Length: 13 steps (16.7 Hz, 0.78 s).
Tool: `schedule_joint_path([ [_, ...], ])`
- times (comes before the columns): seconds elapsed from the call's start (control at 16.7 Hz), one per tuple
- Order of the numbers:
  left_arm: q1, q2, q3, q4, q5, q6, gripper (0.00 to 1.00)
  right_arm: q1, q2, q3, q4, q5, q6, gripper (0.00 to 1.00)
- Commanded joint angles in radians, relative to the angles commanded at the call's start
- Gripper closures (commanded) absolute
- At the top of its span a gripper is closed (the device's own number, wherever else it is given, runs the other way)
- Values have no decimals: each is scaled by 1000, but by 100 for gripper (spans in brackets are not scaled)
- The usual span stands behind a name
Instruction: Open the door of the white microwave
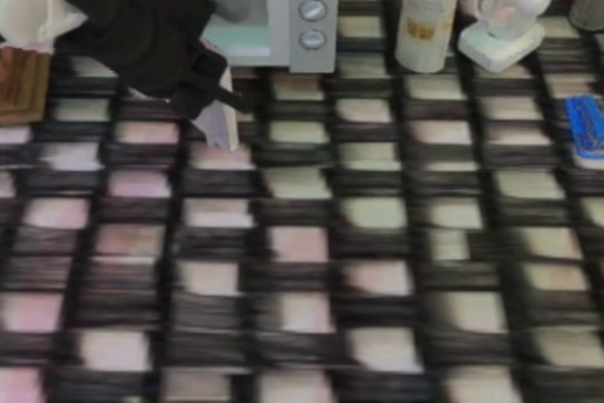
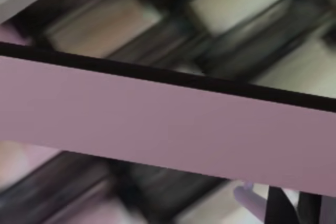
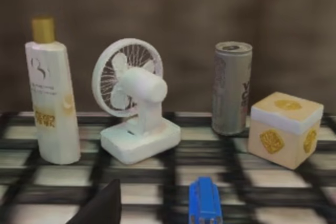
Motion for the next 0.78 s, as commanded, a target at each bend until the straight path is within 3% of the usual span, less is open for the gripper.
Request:
schedule_joint_path([
  [0.78,14,-22,-10,6,20,35,100,0,0,0,0,0,0,0],
])
